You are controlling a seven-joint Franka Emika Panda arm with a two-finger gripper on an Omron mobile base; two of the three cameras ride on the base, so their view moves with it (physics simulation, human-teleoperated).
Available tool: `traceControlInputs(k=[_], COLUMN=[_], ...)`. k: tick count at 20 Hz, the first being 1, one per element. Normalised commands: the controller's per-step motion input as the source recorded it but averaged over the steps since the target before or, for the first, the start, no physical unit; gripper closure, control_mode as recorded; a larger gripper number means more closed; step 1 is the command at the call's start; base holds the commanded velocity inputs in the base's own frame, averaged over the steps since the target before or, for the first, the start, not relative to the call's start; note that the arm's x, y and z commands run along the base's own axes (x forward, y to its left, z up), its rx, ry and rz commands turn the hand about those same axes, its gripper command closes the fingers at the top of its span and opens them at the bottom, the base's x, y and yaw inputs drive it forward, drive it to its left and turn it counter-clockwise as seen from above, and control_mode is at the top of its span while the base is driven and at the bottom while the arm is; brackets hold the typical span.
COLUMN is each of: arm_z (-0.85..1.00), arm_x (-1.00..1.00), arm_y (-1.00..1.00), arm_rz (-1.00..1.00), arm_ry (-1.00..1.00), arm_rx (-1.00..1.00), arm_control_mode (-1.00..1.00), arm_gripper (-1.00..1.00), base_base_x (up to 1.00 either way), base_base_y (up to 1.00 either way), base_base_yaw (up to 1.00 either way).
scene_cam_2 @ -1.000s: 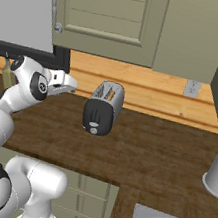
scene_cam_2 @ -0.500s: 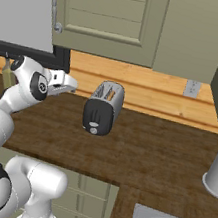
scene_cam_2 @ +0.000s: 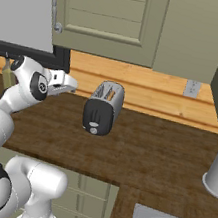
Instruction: Start the toaster. Once the lever pops up, take the bread to the plate on the dining counter.
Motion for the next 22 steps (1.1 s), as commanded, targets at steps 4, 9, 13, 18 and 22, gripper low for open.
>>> traceControlInputs(k=[4, 9, 13, 18, 22], arm_z=[0.0, 0.0, 0.0, 0.0, 0.0], arm_x=[0.0, 0.0, 0.0, 0.0, 0.0], arm_y=[0.0, 0.0, 0.0, 0.0, 0.0], arm_rz=[0.0, 0.0, 0.0, 0.0, 0.0], arm_ry=[0.0, 0.0, 0.0, 0.0, 0.0], arm_rx=[0.0, 0.0, 0.0, 0.0, 0.0], arm_control_mode=[-1.0, -1.0, -1.0, -1.0, -1.0], arm_gripper=[-1.0, -1.0, -1.0, -1.0, -1.0], base_base_x=[0.0, 0.0, 0.0, 0.0, 0.0], base_base_y=[0.0, 0.0, 0.0, 0.0, 0.0], base_base_yaw=[0.0, 0.0, 0.0, 0.0, 0.0])
